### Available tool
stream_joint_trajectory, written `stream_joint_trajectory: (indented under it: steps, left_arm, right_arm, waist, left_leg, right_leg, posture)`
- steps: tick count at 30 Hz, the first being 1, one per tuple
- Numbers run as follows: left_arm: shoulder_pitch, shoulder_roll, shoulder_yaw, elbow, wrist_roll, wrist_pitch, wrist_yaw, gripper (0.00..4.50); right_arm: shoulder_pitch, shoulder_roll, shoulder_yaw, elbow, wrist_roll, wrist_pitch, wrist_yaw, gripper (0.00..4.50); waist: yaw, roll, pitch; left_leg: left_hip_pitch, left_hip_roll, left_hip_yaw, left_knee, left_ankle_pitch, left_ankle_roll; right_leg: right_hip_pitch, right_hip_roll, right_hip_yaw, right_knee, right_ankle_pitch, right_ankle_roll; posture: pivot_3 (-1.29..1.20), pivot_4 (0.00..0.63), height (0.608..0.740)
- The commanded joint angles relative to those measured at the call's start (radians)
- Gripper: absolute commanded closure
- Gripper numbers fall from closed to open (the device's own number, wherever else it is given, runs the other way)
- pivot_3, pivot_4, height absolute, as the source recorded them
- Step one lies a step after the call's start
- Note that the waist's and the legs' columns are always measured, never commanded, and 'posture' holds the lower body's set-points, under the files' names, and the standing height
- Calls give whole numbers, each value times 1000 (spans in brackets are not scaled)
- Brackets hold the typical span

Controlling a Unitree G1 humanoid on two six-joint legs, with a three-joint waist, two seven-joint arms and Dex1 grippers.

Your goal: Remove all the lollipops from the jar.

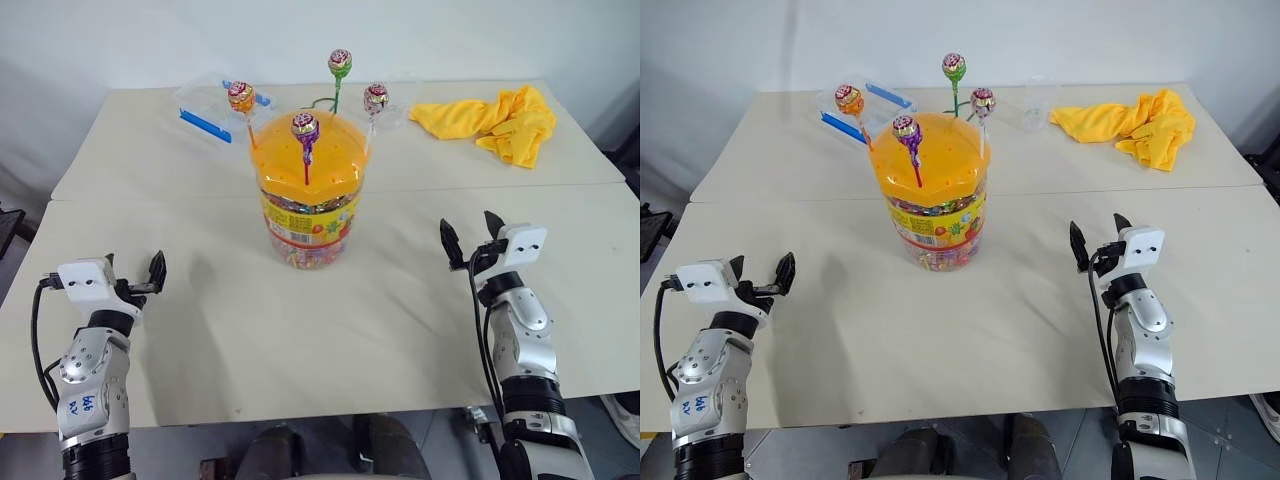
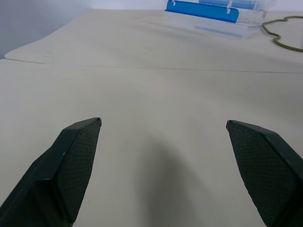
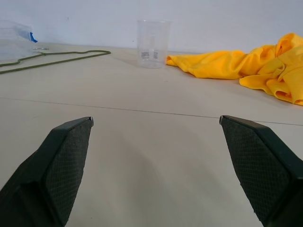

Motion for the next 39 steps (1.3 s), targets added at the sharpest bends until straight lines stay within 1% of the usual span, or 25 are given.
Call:
stream_joint_trajectory:
  steps: [1, 3, 7, 9, 10, 11, 13, 15, 18, 20, 22, 24, 26, 28, 29, 32, 35, 37, 39]
  left_arm:
    - [8, 14, -11, -36, 37, -35, 0, 0]
    - [2, -8, 16, -52, -24, -52, -22, 0]
    - [29, 32, 35, -80, -144, -64, -195, 0]
    - [50, 117, 35, -102, -226, -33, -371, 0]
    - [51, 161, 47, -107, -265, -8, -432, 0]
    - [44, 204, 73, -99, -316, 27, -476, 0]
    - [30, 281, 129, -77, -416, 95, -555, 0]
    - [21, 371, 183, -76, -533, 204, -635, 0]
    - [10, 472, 242, -29, -628, 306, -742, 0]
    - [17, 498, 249, 2, -614, 304, -790, 0]
    - [-7, 484, 211, 19, -562, 256, -800, 0]
    - [-50, 458, 177, 21, -547, 242, -787, 0]
    - [-157, 399, 92, -5, -552, 249, -751, 0]
    - [-313, 320, -30, -4, -518, 252, -715, 0]
    - [-382, 286, -73, 7, -510, 265, -702, 0]
    - [-561, 197, -177, 84, -468, 270, -691, 0]
    - [-688, 139, -231, 173, -446, 281, -700, 0]
    - [-737, 116, -234, 223, -428, 264, -696, 0]
    - [-774, 103, -235, 261, -414, 265, -686, 390]
  right_arm:
    - [-22, -1, 0, -29, 17, -7, 10, 12]
    - [-23, -2, -1, -33, 33, -4, 26, 12]
    - [12, -37, -7, -111, 122, 44, 146, 12]
    - [49, -94, -25, -217, 228, 137, 254, 12]
    - [68, -123, -34, -271, 270, 167, 299, 12]
    - [86, -150, -43, -325, 326, 204, 350, 12]
    - [105, -205, -62, -392, 391, 273, 393, 12]
    - [118, -257, -111, -484, 501, 327, 458, 12]
    - [139, -331, -189, -614, 634, 405, 501, 12]
    - [152, -351, -215, -662, 669, 424, 508, 12]
    - [183, -371, -223, -706, 661, 438, 513, 12]
    - [206, -377, -225, -732, 656, 444, 515, 12]
    - [214, -349, -217, -751, 653, 424, 510, 12]
    - [208, -326, -193, -763, 636, 407, 504, 12]
    - [203, -319, -184, -765, 630, 404, 500, 12]
    - [188, -297, -168, -765, 621, 402, 491, 12]
    - [186, -286, -154, -765, 608, 396, 491, 12]
    - [183, -278, -147, -765, 602, 393, 486, 12]
    - [181, -271, -142, -774, 598, 391, 477, 0]
  waist:
    - [0, 0, 0]
    - [0, 0, 0]
    - [1, 0, 0]
    - [1, 0, 0]
    - [2, 0, 0]
    - [3, 1, 1]
    - [2, 1, 1]
    - [2, 1, 1]
    - [2, 2, 1]
    - [3, 2, 1]
    - [4, 2, 1]
    - [8, 1, 1]
    - [25, 1, 1]
    - [37, 0, 1]
    - [44, 0, 1]
    - [44, -2, 1]
    - [34, -2, 1]
    - [24, -2, 1]
    - [18, -2, 1]
  left_leg:
    - [0, 0, 0, 0, 0, 0]
    - [0, 0, 0, 0, 0, 0]
    - [0, 0, 0, 0, 0, 0]
    - [-1, 0, 0, 0, 0, 0]
    - [-1, 1, 0, 0, 0, 0]
    - [-1, 1, -1, 0, 0, 0]
    - [-1, 1, -2, 1, 0, 0]
    - [-1, 2, -2, 2, 0, 0]
    - [-1, 2, -2, 1, -1, -1]
    - [0, 2, -2, 0, -1, -1]
    - [0, 2, -2, -1, -1, -1]
    - [0, 2, -2, -1, -1, -1]
    - [0, 0, -2, 0, -1, 0]
    - [-1, -1, -3, 3, 0, 1]
    - [-1, -3, -4, 5, 0, 1]
    - [-2, -5, -3, 7, 0, 2]
    - [-2, -6, 0, 6, 0, 3]
    - [-2, -5, 0, 5, 0, 4]
    - [-2, -4, 2, 5, 0, 3]
  right_leg:
    - [0, 0, 0, 0, 0, 0]
    - [0, 0, 0, 0, 0, 0]
    - [0, -1, 0, 0, 0, 0]
    - [0, -1, 0, -1, 0, 0]
    - [0, -1, 0, -1, 0, 0]
    - [0, -1, 0, -1, 0, 0]
    - [0, -1, 0, -1, 0, 0]
    - [1, -2, 0, -1, 0, 0]
    - [1, -2, 0, -2, 0, -1]
    - [1, -2, 0, -2, 0, -1]
    - [1, -2, -1, -3, 0, -1]
    - [2, -1, -1, -3, 0, -1]
    - [2, -1, -1, -3, 0, 0]
    - [2, -1, -1, -1, 1, 1]
    - [2, -1, -2, 1, 1, 1]
    - [2, 0, -1, 1, 3, 3]
    - [1, 1, -5, 1, 3, 4]
    - [1, 2, -6, 0, 3, 4]
    - [0, 3, -6, 0, 3, 4]
  posture:
    - [0, 150, 740]
    - [0, 150, 740]
    - [0, 150, 740]
    - [0, 150, 740]
    - [0, 150, 740]
    - [0, 150, 740]
    - [0, 150, 740]
    - [0, 150, 740]
    - [0, 150, 740]
    - [0, 150, 740]
    - [0, 150, 740]
    - [0, 150, 740]
    - [0, 150, 740]
    - [0, 150, 740]
    - [0, 150, 740]
    - [0, 150, 740]
    - [0, 150, 740]
    - [0, 150, 740]
    - [0, 150, 740]
